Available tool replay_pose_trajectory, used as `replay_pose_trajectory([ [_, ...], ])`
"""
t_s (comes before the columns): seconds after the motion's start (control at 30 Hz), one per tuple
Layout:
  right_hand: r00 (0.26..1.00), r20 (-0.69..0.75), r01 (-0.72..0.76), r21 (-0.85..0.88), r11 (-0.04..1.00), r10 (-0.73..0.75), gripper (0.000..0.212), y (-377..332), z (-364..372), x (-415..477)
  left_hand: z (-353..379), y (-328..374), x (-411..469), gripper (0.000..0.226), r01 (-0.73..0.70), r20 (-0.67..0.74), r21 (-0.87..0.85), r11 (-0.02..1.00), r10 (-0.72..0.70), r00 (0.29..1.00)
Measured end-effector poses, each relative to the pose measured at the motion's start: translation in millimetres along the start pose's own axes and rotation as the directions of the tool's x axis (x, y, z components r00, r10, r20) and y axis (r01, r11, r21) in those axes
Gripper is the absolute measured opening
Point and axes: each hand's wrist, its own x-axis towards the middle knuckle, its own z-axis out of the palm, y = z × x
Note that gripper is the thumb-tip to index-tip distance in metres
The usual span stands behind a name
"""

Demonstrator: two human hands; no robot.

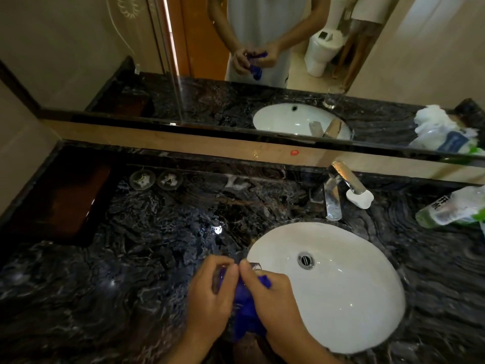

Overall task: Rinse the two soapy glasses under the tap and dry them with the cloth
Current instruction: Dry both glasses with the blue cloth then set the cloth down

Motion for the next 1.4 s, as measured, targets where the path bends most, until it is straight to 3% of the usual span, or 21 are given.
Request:
replay_pose_trajectory([
  [0.07,0.964,0.069,-0.262,0.116,0.958,0.256,0.042,-9,-4,0,-5,-13,-1,0.009,-0.226,0.091,0.106,0.968,0.217,0.972],
  [0.13,0.956,0.126,-0.28,0.11,0.954,0.266,0.039,-17,-10,-1,-8,-13,-1,0.011,-0.258,0.136,0.091,0.962,0.245,0.96],
  [0.23,0.98,0.107,0.184,-0.15,0.971,-0.169,0.03,-11,-12,-1,-5,19,6,0.023,0.141,0.12,-0.147,0.979,-0.124,0.985],
  [0.3,0.85,0.227,0.528,-0.369,0.765,-0.476,0.026,2,-16,2,-3,35,15,0.038,0.539,0.25,-0.416,0.733,-0.477,0.842],
  [0.37,0.793,0.262,0.608,-0.389,0.692,-0.55,0.029,9,-17,5,1,42,18,0.038,0.644,0.277,-0.471,0.602,-0.593,0.756],
  [0.43,0.861,0.181,0.509,-0.297,0.808,-0.475,0.019,5,-15,2,6,39,12,0.037,0.519,0.146,-0.424,0.742,-0.509,0.848],
  [0.53,0.997,0.018,0.077,-0.024,0.997,-0.077,0.037,-6,-7,-3,6,15,2,0.027,0.037,-0.03,-0.024,0.999,-0.038,0.999],
  [0.6,0.97,0.044,-0.244,0.177,0.953,0.24,0.048,-11,-10,-2,0,-10,-1,0.027,-0.282,0.068,0.141,0.949,0.274,0.959],
  [0.67,0.946,0.116,-0.32,0.193,0.928,0.302,0.05,-15,-15,-1,-2,-16,-1,0.031,-0.351,0.134,0.106,0.93,0.337,0.932],
  [0.73,0.987,0.097,-0.134,0.066,0.989,0.127,0.042,-15,-20,0,2,0,0,0.036,-0.16,0.129,-0.002,0.987,0.159,0.979],
  [0.8,0.958,0.094,0.284,-0.175,0.943,-0.271,0.03,-12,-24,-1,11,28,3,0.048,0.246,0.137,-0.251,0.936,-0.217,0.967],
  [0.87,0.745,0.26,0.657,-0.442,0.61,-0.614,0.027,-2,-33,4,15,39,11,0.05,0.624,0.301,-0.462,0.63,-0.551,0.778],
  [0.9,0.664,0.354,0.73,-0.496,0.47,-0.659,0.031,5,-38,9,16,43,13,0.047,0.687,0.339,-0.507,0.521,-0.612,0.715],
  [0.93,0.661,0.393,0.739,-0.49,0.463,-0.639,0.033,8,-41,10,18,45,13,0.041,0.687,0.324,-0.527,0.5,-0.629,0.707],
  [1.03,0.846,0.227,0.532,-0.316,0.786,-0.482,0.031,0,-37,0,28,45,-1,0.032,0.464,0.082,-0.456,0.759,-0.484,0.871],
  [1.1,0.961,0.079,0.274,-0.143,0.951,-0.265,0.043,-5,-28,-6,30,30,-9,0.028,0.174,-0.055,-0.203,0.964,-0.188,0.981],
  [1.2,0.98,0.042,-0.197,0.097,0.976,0.194,0.047,-11,-29,-8,20,-2,-15,0.019,-0.244,0.028,0.106,0.964,0.242,0.97],
  [1.27,0.961,0.124,-0.265,0.141,0.954,0.249,0.042,-13,-35,-7,17,-2,-18,0.024,-0.242,0.076,0.088,0.966,0.235,0.969],
  [1.33,0.996,0.091,0.013,-0.03,0.999,-0.011,0.04,-6,-38,-8,20,16,-19,0.031,0.004,0.051,-0.051,0.999,-0.001,0.999],
  [1.37,0.962,0.105,0.271,-0.206,0.94,-0.254,0.037,-1,-41,-9,23,31,-18,0.036,0.193,0.053,-0.196,0.961,-0.186,0.981],
  [1.4,0.866,0.176,0.499,-0.362,0.788,-0.468,0.033,5,-45,-8,25,39,-15,0.041,0.402,0.114,-0.348,0.847,-0.387,0.915],
])
